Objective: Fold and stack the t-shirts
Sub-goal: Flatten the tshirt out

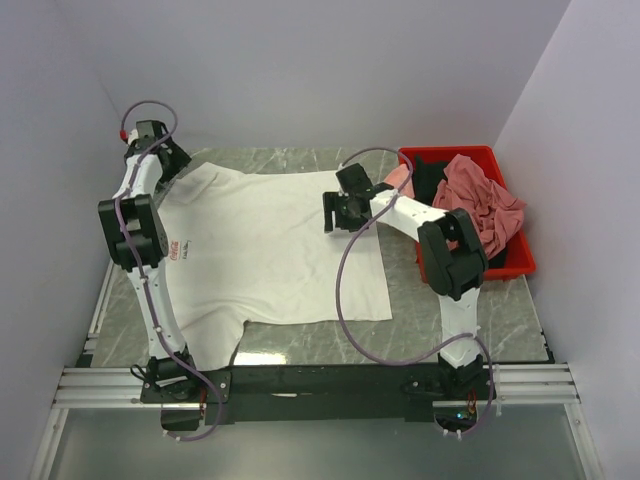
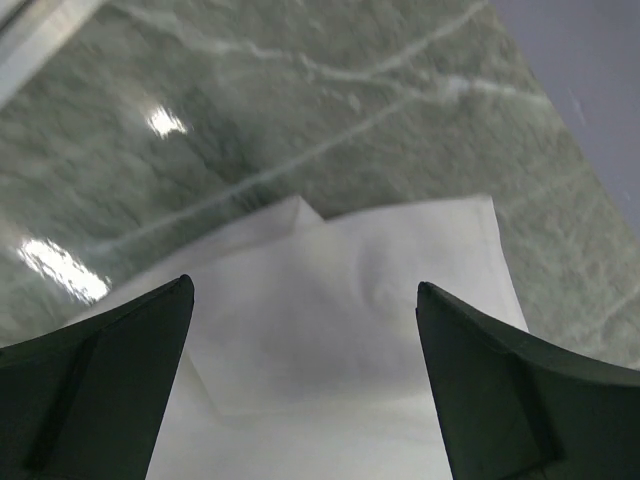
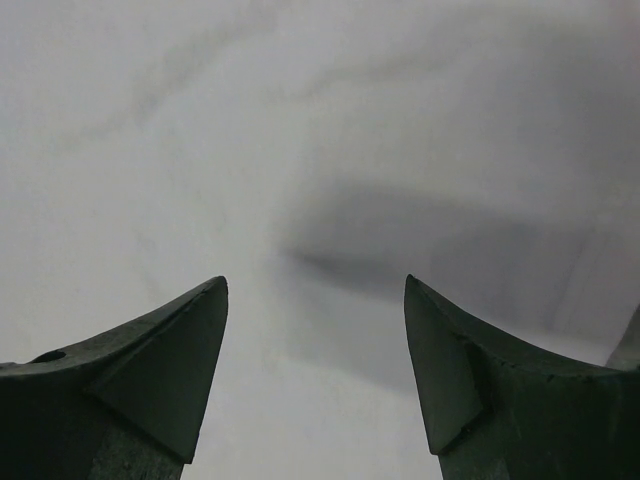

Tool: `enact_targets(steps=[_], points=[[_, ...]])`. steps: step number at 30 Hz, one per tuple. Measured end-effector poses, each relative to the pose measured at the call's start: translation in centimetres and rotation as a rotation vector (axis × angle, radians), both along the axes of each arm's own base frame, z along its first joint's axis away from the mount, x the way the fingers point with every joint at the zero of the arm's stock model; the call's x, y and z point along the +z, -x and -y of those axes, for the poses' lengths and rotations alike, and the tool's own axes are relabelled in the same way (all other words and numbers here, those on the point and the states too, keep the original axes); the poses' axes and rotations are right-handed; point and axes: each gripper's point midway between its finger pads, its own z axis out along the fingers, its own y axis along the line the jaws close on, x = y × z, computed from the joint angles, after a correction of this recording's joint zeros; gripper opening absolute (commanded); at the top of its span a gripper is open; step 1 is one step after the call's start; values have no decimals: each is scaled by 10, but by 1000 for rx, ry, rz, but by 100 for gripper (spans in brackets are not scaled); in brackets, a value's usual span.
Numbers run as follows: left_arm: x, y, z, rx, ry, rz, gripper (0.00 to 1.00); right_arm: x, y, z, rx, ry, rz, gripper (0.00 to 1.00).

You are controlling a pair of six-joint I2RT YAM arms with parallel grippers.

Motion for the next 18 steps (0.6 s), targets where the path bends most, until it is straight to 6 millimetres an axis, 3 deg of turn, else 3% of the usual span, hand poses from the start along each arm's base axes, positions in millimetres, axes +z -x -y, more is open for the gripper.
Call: enact_targets(steps=[4,7,13,16,18], points=[[-3,-16,-21,-11,-39,25,100,-2,10,6,0,7,-17,77],[-10,-23,-23,-40,-63,31,99,3,13,8,0,5,-11,77],[-34,-35,-12,-128,-58,18,87,8,14,11,-3,12,-1,77],[-36,-37,-8,-155,-50,25,80,7,14,12,-6,17,2,77],[-38,-39,-6,-170,-50,34,70,7,14,12,-5,18,2,77]])
